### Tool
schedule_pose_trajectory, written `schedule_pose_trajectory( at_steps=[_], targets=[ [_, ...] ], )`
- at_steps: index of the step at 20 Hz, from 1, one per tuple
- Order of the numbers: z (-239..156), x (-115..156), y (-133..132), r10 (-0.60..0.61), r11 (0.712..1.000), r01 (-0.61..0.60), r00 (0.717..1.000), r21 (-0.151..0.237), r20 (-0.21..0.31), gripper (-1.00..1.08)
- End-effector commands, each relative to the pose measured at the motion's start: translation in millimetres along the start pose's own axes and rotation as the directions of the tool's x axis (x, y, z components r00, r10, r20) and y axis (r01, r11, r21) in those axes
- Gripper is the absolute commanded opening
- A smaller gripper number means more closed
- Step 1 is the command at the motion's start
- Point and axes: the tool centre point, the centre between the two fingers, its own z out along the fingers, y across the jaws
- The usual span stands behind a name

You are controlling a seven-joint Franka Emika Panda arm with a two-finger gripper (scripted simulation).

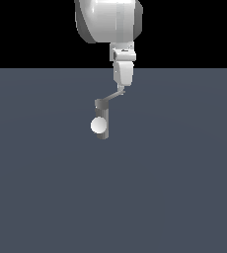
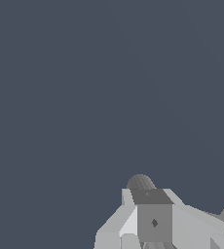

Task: Turn on the faucet by rotating a designated handle.

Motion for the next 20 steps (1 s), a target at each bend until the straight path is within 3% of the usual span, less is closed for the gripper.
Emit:
schedule_pose_trajectory(
  at_steps=[1,9,20],
  targets=[
    [7,1,-3,0.021,1.000,-0.021,1.000,0.001,-0.005,-1.00],
    [11,1,-4,0.030,1.000,-0.030,1.000,0.000,-0.007,-1.00],
    [11,3,23,0.030,1.000,-0.030,1.000,0.000,-0.007,-1.00]
  ],
)
